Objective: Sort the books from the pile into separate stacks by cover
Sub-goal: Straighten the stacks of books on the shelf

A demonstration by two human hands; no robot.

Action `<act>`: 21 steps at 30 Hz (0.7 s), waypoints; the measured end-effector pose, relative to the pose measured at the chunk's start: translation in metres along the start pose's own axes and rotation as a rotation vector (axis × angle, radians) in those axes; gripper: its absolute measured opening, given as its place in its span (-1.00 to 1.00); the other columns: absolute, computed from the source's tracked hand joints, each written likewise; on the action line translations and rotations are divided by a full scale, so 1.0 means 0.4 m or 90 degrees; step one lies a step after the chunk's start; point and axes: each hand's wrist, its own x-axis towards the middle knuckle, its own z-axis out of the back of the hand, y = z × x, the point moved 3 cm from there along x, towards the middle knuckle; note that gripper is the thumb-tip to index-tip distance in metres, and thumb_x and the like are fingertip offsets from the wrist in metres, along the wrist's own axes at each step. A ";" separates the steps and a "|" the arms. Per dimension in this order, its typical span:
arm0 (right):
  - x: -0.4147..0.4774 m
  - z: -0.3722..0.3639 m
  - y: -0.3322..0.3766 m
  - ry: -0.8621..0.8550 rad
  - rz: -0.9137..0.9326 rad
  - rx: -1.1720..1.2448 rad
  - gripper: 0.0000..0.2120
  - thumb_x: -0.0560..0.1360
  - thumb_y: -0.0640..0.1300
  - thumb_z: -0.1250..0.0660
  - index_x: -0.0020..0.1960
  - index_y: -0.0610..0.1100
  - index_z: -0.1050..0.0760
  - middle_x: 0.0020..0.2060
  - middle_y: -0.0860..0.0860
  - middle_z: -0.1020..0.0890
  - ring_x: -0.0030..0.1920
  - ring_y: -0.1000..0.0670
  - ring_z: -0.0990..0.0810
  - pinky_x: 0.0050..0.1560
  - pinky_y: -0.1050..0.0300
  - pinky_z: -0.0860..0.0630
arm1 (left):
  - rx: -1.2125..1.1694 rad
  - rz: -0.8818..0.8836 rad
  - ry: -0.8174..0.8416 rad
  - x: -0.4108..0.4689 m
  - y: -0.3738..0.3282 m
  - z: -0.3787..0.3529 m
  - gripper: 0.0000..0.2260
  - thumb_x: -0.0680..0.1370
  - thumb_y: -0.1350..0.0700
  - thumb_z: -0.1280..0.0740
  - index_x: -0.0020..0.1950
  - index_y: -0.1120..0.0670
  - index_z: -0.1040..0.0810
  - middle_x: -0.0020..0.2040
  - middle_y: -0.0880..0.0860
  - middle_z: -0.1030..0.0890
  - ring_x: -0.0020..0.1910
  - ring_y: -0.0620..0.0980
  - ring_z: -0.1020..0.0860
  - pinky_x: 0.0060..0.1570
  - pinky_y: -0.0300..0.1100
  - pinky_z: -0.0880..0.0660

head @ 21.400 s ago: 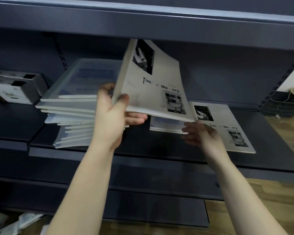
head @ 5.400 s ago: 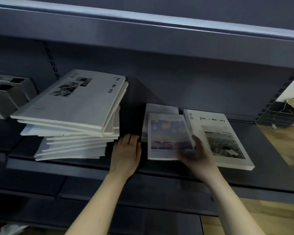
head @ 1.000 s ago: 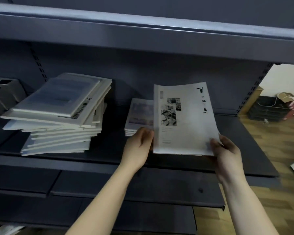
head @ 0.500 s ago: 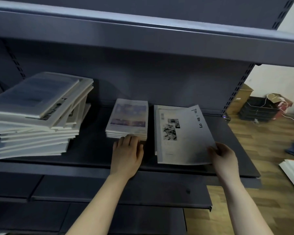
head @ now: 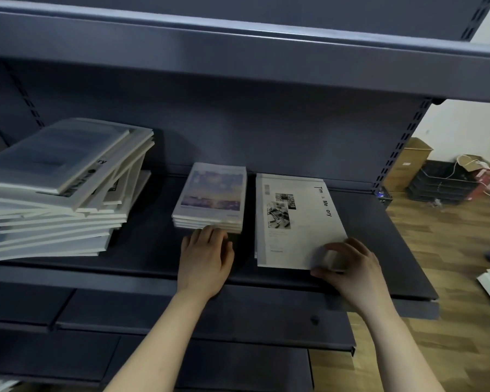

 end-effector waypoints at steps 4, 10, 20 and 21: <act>0.019 -0.004 -0.002 -0.030 0.027 -0.002 -0.60 0.18 0.07 -0.58 -0.02 0.07 -0.59 -0.10 0.10 -0.47 0.01 -0.13 -0.48 -0.07 0.13 -0.31 | -0.001 0.002 0.000 -0.001 0.001 0.000 -0.78 0.51 -0.02 -0.11 -0.08 0.04 -0.49 -0.12 0.01 -0.54 -0.16 0.03 -0.48 -0.14 -0.09 -0.38; 0.043 -0.021 -0.002 -0.046 0.028 0.037 -0.60 0.21 0.07 -0.57 0.01 0.04 -0.61 0.00 0.05 -0.50 -0.01 -0.05 -0.52 -0.11 0.16 -0.36 | -0.010 0.013 0.001 -0.001 0.005 -0.001 -0.77 0.50 -0.02 -0.10 -0.09 0.04 -0.49 -0.12 0.00 -0.53 -0.16 0.02 -0.48 -0.14 -0.10 -0.36; 0.058 -0.031 -0.008 -0.036 0.008 0.056 -0.55 0.20 0.08 -0.58 0.05 0.01 -0.61 -0.04 0.11 -0.47 -0.14 0.03 -0.54 -0.19 0.22 -0.37 | -0.022 0.015 -0.001 0.000 0.008 -0.004 -0.80 0.48 -0.01 -0.11 -0.11 0.03 -0.48 -0.13 -0.01 -0.51 -0.18 0.00 -0.47 -0.15 -0.12 -0.35; 0.059 -0.029 -0.007 -0.033 0.011 0.059 -0.56 0.19 0.08 -0.58 0.04 0.02 -0.61 -0.06 0.11 -0.48 -0.18 0.06 -0.54 -0.24 0.27 -0.36 | -0.022 0.014 -0.002 0.000 0.009 -0.003 -0.80 0.48 -0.01 -0.11 -0.11 0.03 -0.48 -0.13 -0.01 -0.51 -0.18 0.00 -0.47 -0.15 -0.13 -0.34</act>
